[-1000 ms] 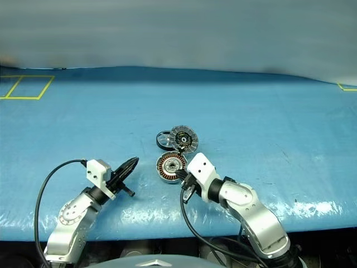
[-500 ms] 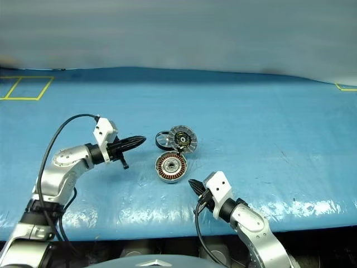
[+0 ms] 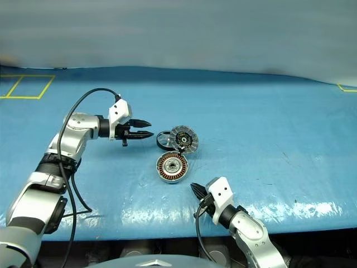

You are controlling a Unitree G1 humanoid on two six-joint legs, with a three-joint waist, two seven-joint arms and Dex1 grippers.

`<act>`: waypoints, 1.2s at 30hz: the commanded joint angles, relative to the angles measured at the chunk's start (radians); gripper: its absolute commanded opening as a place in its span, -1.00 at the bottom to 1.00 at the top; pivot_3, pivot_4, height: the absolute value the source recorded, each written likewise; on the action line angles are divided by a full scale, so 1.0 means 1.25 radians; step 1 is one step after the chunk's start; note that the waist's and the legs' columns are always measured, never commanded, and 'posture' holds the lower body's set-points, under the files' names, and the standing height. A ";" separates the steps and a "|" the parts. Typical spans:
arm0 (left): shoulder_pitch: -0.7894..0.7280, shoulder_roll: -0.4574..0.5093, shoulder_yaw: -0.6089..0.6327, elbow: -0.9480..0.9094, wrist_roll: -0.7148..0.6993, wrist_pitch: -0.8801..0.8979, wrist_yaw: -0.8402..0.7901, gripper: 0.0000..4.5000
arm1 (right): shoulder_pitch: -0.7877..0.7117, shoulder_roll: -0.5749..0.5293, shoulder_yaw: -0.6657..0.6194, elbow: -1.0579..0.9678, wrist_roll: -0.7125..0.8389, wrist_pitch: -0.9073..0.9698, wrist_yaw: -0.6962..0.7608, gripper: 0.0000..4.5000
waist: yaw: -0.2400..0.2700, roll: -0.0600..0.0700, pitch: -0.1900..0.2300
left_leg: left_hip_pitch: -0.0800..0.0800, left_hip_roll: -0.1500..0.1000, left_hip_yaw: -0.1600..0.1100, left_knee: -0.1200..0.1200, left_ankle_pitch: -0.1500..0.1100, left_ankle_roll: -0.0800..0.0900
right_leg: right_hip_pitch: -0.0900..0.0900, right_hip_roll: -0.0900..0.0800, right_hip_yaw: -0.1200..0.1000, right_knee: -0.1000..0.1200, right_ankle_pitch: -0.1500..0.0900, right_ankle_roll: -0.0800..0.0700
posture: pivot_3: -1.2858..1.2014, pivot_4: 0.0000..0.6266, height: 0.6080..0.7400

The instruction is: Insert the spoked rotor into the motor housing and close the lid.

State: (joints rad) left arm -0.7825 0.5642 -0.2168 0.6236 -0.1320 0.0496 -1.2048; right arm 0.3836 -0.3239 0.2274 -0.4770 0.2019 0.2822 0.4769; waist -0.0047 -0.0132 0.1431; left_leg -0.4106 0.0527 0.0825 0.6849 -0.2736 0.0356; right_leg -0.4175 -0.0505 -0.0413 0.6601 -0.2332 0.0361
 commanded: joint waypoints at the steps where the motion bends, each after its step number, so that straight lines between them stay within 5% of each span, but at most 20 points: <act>1: -0.051 -0.013 -0.006 0.053 0.034 -0.062 -0.019 0.29 | 0.006 0.003 -0.003 -0.015 -0.002 -0.022 -0.007 -1.00 | 0.000 0.000 0.000 | 0.000 0.000 0.000 0.000 0.000 0.000 | 0.000 0.000 0.000 0.000 0.000 0.000 | 0.03 -0.52 1.00; 14: -0.173 -0.077 -0.052 0.246 0.151 -0.223 -0.068 0.29 | 0.003 0.009 0.003 -0.010 -0.010 -0.024 -0.027 -1.00 | 0.002 -0.001 0.001 | -0.001 0.000 -0.001 0.002 -0.001 0.001 | 0.000 0.000 0.000 0.000 0.001 0.001 | 0.03 -0.52 1.00; 36: -0.253 -0.137 -0.095 0.437 0.290 -0.293 -0.064 0.29 | 0.032 0.027 0.014 -0.025 -0.032 -0.021 -0.069 -1.00 | 0.001 -0.002 0.001 | -0.002 0.000 -0.001 0.004 -0.001 0.002 | 0.000 0.000 0.000 0.001 0.002 0.001 | 0.03 -0.52 1.00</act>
State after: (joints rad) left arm -1.0705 0.3939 -0.3372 1.1677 0.2224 -0.2965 -1.2872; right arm 0.4194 -0.2928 0.2419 -0.4739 0.1627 0.2692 0.3928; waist -0.0030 -0.0154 0.1444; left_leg -0.4131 0.0527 0.0816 0.6904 -0.2750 0.0380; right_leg -0.4172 -0.0507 -0.0417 0.6611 -0.2311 0.0370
